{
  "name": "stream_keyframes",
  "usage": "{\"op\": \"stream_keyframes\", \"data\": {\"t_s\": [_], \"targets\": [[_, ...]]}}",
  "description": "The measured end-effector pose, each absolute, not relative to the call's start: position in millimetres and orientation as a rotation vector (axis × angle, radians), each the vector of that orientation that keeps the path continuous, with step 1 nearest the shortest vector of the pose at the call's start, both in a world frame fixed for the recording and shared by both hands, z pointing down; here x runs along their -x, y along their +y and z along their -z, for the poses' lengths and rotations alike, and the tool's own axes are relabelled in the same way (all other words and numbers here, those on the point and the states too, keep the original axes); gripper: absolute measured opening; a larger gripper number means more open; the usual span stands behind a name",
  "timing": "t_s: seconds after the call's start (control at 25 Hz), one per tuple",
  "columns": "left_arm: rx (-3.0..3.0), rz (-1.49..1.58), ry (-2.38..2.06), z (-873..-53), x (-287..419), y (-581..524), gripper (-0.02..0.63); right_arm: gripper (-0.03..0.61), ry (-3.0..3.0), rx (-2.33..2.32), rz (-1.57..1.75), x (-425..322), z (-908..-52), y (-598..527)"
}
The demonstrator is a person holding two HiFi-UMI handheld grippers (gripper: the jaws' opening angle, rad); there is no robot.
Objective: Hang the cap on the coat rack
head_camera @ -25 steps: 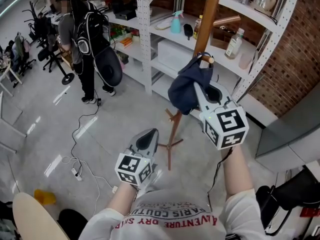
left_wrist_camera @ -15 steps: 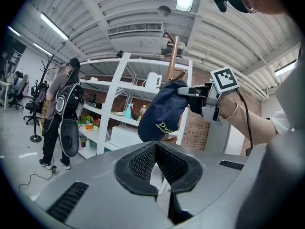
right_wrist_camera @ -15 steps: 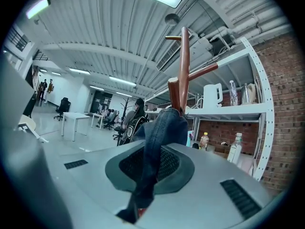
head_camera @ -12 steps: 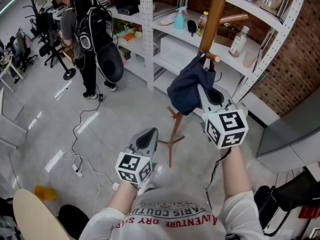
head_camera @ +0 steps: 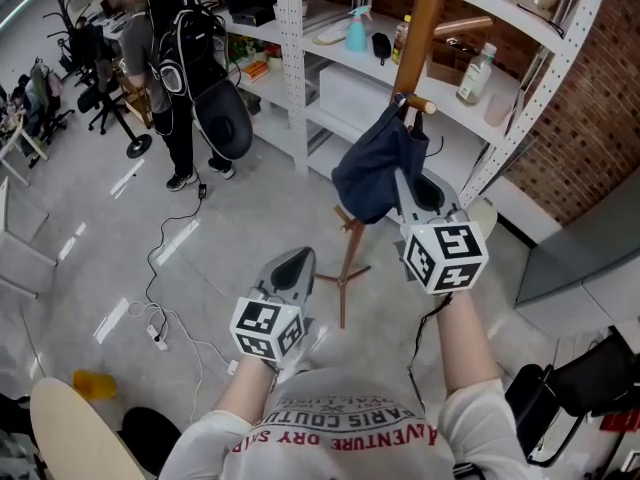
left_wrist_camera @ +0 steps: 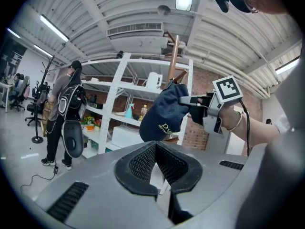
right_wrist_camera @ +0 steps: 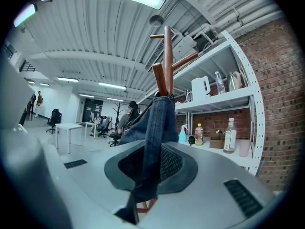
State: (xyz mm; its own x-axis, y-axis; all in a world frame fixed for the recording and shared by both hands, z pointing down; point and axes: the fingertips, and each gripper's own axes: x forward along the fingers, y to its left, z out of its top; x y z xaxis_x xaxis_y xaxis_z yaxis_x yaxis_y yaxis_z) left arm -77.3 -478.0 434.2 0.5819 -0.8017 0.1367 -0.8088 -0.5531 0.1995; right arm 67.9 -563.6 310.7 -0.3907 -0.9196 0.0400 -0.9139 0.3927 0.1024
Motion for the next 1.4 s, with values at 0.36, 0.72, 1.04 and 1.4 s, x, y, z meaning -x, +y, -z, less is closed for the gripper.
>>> {"op": "stream_keyframes", "data": {"t_s": [0.36,0.72,1.04,1.4], "targets": [[-2.616,0.011,-1.341,-413.7,68.2,-475.5,0.005,0.193,-2.585,-1.78,0.208,-75.8,-292.5,-536.1],[-2.727,0.065,-1.38,-376.1,47.4,-465.5,0.005,0.042,-2.565,-1.921,0.081,-110.8,-324.2,-485.9],[-2.724,0.055,-1.366,-380.4,31.5,-452.9,0.005,0.014,-2.523,-1.905,-0.134,-112.9,-387.8,-453.7],[-2.696,0.008,-1.395,-389.7,30.0,-442.1,0.005,0.014,-2.531,-1.788,-0.114,-97.2,-408.3,-431.3]]}}
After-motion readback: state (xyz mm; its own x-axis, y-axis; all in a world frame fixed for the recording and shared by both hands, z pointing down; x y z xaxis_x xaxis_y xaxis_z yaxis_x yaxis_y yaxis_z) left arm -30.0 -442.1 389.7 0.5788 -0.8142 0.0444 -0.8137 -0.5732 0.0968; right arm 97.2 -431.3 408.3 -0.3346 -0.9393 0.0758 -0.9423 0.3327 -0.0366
